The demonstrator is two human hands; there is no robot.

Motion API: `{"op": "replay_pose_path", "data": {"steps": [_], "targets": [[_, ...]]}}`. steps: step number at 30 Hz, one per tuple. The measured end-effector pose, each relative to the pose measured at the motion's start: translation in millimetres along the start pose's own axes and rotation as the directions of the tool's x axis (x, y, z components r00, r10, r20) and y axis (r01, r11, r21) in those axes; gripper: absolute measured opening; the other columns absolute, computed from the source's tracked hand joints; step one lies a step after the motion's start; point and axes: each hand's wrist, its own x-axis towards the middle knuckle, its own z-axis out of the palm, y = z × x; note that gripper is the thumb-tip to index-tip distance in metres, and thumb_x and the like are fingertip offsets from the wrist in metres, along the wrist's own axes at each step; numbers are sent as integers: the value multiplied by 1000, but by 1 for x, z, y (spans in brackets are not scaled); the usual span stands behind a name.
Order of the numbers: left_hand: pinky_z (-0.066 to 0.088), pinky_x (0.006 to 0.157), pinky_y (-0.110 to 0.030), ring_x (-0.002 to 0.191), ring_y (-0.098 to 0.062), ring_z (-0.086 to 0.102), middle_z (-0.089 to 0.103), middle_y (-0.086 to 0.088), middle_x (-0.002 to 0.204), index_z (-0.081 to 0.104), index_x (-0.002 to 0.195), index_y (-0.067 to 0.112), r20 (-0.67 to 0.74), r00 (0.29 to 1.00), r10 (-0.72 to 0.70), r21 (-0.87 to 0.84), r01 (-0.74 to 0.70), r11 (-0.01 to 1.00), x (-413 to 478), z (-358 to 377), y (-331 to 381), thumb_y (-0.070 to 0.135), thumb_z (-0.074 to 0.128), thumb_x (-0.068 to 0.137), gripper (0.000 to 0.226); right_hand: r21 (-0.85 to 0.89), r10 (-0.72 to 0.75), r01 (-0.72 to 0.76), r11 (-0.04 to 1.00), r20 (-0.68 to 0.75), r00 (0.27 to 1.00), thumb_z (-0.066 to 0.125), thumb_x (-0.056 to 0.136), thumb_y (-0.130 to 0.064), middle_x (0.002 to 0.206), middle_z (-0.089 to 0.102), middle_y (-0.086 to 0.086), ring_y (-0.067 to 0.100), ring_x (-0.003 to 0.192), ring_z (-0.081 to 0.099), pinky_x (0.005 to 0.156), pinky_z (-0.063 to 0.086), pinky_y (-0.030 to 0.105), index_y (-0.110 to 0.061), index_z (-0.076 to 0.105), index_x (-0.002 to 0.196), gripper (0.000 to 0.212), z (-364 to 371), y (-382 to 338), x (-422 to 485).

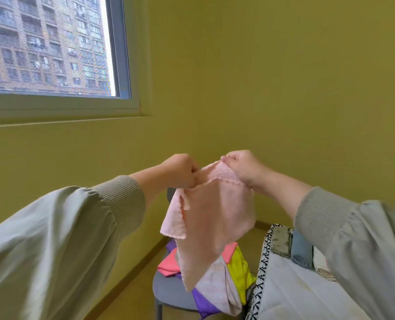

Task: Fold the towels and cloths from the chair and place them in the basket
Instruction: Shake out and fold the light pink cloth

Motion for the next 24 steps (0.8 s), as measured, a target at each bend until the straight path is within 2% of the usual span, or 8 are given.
{"op": "replay_pose_path", "data": {"steps": [5,8,11,13,15,18,20,24], "targets": [[37,49,-26,67,-25,53,52,2,68,54,66,18,-103,987,-124,228,145,963,-1,8,-22,3,54,73,16,-244,57,-7,970,198,979,59,91,-36,48,31,-7,11,40,28,41,23,22,-19,44,59,39,-6,-7,-7],[35,54,-25,74,-26,52,53,2,71,57,68,20,-151,971,-184,-5,185,983,3,15,-43,0,46,77,24,-370,78,12,929,228,970,63,86,-23,55,44,-5,13,46,42,43,30,20,-18,54,65,23,-6,2,-10],[35,66,-24,85,-25,53,56,-1,84,69,91,12,-254,946,-201,-258,134,957,6,18,-51,0,44,88,28,-556,-214,155,817,-43,976,53,86,-13,72,61,6,27,68,53,56,37,32,-15,60,78,11,0,13,-9],[33,66,-23,84,-22,55,59,-1,86,68,92,14,-320,925,-206,-410,61,910,4,17,-49,6,48,92,21,-608,-272,158,778,-98,957,52,87,-16,80,65,9,30,74,55,58,37,33,-14,62,84,10,0,16,-6],[33,62,-23,73,-16,53,59,3,78,64,85,19,-288,946,-150,-465,-2,885,-2,15,-46,21,59,92,9,-664,-145,86,742,-35,989,53,87,-20,87,66,10,30,80,58,59,34,30,-13,62,80,14,0,16,-2],[31,54,-28,62,-16,45,51,4,65,56,69,20,-109,994,-2,-214,-21,977,-8,16,-44,33,72,80,23,-737,-152,69,673,-47,987,51,88,-18,97,67,10,33,91,61,62,35,30,-20,62,81,13,-1,19,-1],[31,49,-28,60,-17,42,45,5,61,48,60,22,-82,996,-21,-128,10,992,-8,19,-44,27,72,79,31,-805,-125,57,590,-21,992,50,88,-15,99,67,11,34,96,61,65,37,32,-20,61,84,12,-2,23,2],[29,49,-28,65,-21,43,46,-1,60,53,62,11,-199,968,-156,-169,123,978,-4,18,-43,16,65,80,22,-877,163,-97,471,-22,986,48,88,-4,79,52,8,29,89,60,66,38,28,-14,54,80,14,-3,31,6]]}}
